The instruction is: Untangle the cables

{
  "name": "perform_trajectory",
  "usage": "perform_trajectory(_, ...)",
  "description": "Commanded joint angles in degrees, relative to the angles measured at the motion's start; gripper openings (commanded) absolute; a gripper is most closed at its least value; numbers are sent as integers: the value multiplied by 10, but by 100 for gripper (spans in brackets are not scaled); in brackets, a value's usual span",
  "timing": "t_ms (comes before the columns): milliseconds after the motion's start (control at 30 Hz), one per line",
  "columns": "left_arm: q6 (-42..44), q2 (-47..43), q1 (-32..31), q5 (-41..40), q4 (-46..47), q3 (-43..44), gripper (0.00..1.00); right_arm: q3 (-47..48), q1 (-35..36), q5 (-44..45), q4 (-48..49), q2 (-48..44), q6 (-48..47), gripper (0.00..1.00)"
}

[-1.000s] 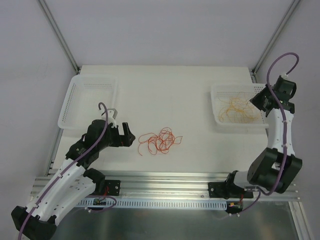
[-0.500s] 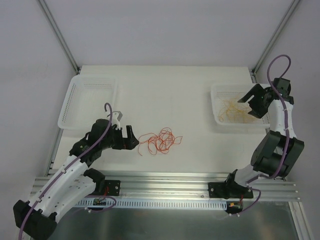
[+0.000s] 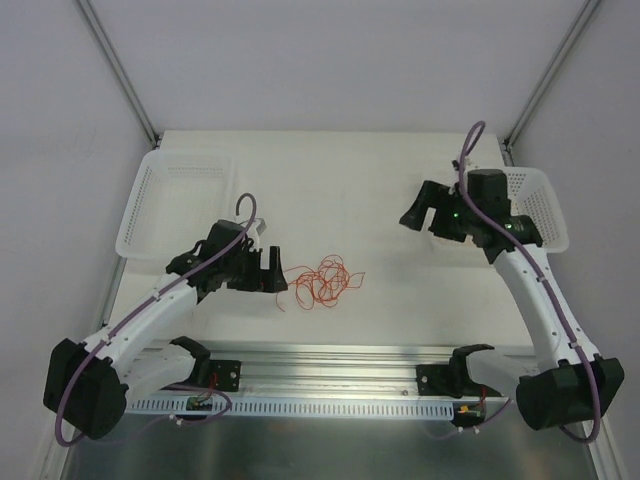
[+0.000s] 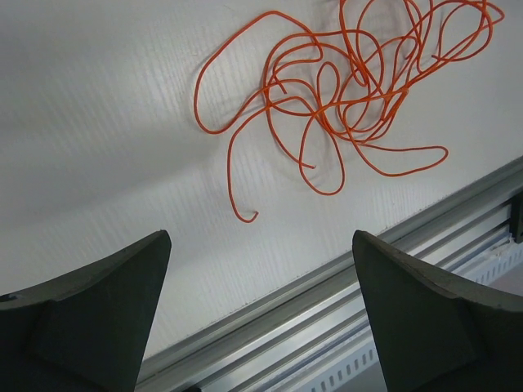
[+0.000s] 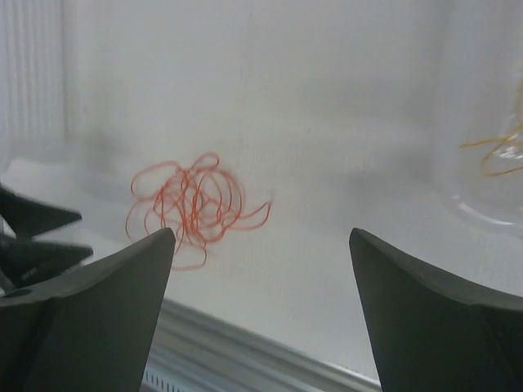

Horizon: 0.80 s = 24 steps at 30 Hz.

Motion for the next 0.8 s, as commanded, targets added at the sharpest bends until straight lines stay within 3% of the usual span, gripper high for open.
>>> perform_trajectory(0,45,46,0,49,15,30,94,-63,81,-11,58,-22,32,92)
perform_trajectory(100,39,94,-9,50,16,41,90,-145,151,1,110,-28,65,92)
perform_trajectory(367,-32,180,-80,-2,33,85,78,-202,268,46,200,23,122,93)
perform_trajectory(767,-59,277,-132,-34,62,124,43,-185,297,56,224,66,126,93)
